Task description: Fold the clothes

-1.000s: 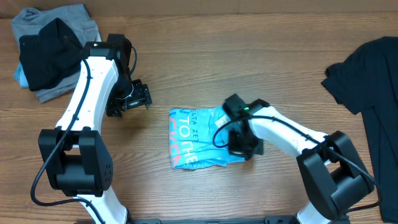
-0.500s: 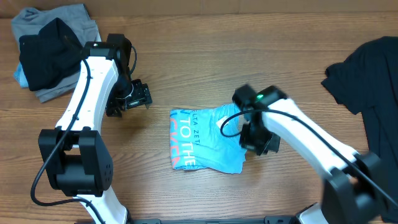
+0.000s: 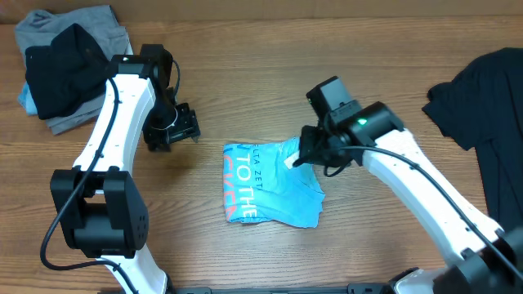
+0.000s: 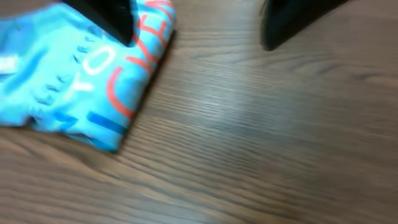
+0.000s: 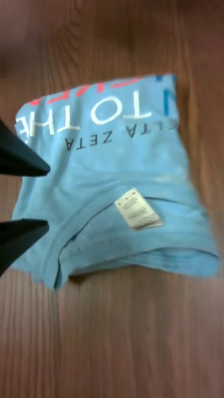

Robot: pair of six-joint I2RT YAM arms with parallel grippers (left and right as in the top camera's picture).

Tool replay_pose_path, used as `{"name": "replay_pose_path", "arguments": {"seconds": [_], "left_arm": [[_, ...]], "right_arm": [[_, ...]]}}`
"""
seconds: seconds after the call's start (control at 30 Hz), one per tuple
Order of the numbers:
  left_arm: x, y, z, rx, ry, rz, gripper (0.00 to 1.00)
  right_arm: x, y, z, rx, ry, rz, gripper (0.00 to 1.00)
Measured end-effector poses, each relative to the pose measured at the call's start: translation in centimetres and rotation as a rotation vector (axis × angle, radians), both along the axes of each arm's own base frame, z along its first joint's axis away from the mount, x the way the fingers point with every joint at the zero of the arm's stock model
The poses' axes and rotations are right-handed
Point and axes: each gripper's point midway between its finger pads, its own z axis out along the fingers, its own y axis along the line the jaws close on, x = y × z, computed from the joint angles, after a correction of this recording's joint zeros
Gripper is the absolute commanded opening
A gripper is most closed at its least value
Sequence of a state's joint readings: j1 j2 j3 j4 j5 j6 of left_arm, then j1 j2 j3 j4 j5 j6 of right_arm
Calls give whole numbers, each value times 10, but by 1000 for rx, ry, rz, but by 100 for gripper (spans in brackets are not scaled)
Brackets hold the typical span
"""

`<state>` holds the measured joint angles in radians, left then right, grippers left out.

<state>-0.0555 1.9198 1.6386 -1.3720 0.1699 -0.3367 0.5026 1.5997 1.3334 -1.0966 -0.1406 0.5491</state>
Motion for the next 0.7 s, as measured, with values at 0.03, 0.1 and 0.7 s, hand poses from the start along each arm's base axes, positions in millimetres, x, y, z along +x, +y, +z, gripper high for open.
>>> {"name": "replay_pose_path", "arguments": {"seconds": [0.03,0.1,0.7], "left_arm": [[-1,-7,1,-34,1,-20,21],[-4,-28,5,-128,-1,-83,5],[-87,-156,-44,-329,111,-467,4]], "right_arm": [[-2,2,-9,2,22,5,11],[-8,2,-33,-5,86,20,6],[-28,-6,-95,-18,256,5,6]]}}
